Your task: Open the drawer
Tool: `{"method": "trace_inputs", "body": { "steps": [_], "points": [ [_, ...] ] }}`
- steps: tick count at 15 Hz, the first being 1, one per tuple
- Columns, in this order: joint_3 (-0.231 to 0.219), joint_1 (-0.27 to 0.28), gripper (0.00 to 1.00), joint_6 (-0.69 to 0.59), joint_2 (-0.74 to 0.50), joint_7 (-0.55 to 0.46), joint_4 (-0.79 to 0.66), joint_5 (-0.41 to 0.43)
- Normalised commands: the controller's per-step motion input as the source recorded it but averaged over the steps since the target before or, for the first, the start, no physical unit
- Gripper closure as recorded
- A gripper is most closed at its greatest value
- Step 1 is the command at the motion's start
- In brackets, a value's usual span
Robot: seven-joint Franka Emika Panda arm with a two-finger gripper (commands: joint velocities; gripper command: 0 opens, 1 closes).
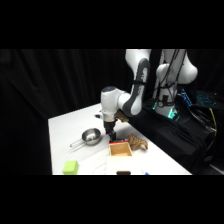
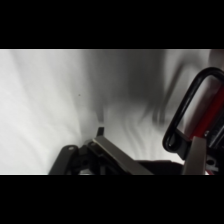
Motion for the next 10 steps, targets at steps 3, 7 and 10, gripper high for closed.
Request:
{"method": "trace_inputs", "body": {
  "steps": [3,7,10],
  "points": [
    [0.228,-0.207,0.0,-0.35,-0.47,-0.31,-0.22,0.041],
    [0.107,-0.101,0.0,-0.46,-0.49,-0.26,-0.14,0.098],
    [0.012,-0.038,0.0,-0.49,-0.44,-0.24,-0.01,0.131]
  ]
}}
